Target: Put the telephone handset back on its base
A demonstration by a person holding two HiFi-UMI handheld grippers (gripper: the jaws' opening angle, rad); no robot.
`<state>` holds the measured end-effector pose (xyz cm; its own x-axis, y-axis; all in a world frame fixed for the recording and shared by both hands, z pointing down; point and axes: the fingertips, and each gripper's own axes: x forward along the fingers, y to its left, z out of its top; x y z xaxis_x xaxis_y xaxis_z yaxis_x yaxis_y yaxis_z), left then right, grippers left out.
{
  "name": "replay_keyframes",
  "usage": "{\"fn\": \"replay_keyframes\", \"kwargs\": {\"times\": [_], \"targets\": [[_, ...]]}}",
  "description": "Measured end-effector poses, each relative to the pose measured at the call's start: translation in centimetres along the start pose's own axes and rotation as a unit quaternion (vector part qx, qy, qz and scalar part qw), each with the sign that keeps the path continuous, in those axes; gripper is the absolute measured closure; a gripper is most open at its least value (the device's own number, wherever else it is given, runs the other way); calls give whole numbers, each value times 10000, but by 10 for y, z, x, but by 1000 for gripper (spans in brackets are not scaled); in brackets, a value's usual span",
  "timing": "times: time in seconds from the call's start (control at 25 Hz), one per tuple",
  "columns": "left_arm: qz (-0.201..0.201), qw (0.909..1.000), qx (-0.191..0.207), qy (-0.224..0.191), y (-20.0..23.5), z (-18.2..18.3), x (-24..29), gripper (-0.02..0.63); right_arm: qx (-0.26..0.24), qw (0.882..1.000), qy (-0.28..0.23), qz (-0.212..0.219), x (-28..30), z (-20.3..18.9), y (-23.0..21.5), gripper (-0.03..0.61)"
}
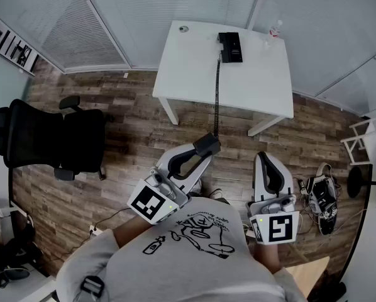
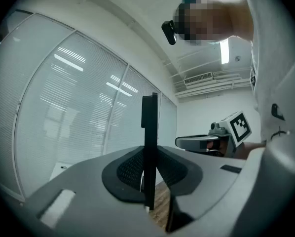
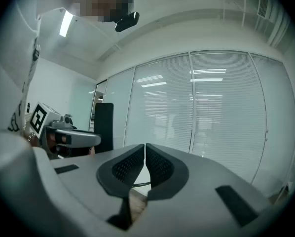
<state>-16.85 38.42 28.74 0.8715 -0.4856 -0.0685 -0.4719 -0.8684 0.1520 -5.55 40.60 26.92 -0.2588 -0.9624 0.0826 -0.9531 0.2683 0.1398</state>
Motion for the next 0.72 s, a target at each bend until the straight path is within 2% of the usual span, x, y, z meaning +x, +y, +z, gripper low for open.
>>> {"fn": "replay_keyframes", "kwargs": {"times": [0.52,0.72], "targets": [[157,9998,-81,125,21,-7,-4,545,292,9995,16,-91,10,-7,-1,566],[205,9996,40,187,29,-13,8,545,431,9991,59,-2,23,-18,-12,566]]}}
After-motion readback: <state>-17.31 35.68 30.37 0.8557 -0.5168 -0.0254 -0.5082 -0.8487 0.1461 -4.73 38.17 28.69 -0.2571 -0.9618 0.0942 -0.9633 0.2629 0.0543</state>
